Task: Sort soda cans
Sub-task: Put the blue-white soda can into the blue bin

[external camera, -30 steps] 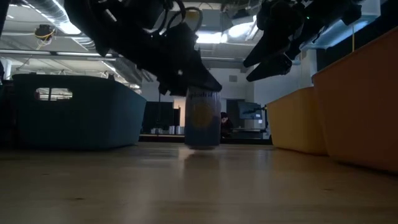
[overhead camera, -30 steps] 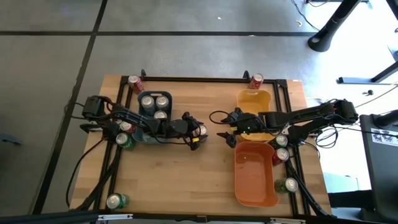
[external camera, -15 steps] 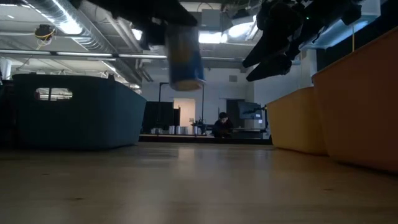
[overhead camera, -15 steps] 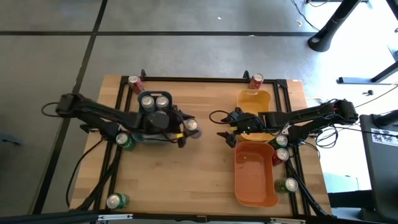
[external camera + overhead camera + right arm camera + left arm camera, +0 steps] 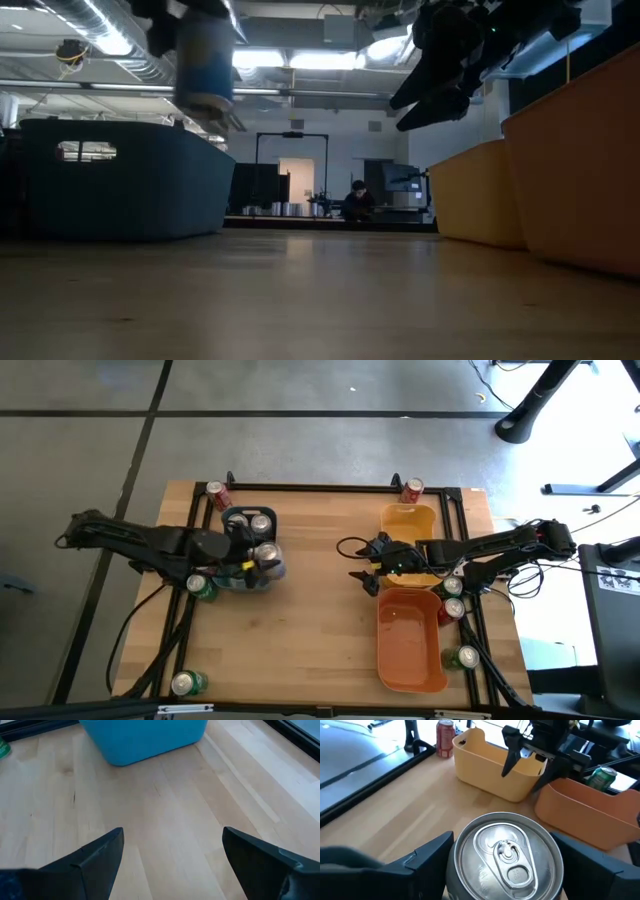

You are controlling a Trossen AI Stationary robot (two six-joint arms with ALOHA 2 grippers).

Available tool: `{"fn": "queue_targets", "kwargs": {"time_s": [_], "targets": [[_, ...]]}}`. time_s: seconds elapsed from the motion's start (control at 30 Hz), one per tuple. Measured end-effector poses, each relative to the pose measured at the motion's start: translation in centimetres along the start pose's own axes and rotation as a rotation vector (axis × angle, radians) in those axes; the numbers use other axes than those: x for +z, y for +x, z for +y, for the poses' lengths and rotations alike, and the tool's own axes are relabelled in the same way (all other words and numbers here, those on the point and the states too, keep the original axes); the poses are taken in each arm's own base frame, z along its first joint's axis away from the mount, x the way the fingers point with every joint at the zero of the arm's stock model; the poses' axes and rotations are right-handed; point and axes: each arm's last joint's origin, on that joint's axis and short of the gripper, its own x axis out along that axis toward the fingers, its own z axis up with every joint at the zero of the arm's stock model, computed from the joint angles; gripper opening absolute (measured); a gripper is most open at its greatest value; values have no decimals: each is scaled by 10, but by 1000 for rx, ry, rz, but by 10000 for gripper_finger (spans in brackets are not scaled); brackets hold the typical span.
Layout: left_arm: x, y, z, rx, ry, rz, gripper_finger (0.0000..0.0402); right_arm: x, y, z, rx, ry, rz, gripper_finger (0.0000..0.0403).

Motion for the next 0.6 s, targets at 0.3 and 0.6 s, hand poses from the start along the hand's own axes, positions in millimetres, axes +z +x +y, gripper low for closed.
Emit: {"fn": "queue_targets", "kwargs": {"time_s": [0.3, 0.6], "targets": [[-19, -22, 11, 83, 27, 79, 294, 0, 0, -1, -19, 5, -8, 337], [-56, -14, 11, 121, 22, 105, 294, 1, 1, -1, -32, 6, -18, 337]]}}
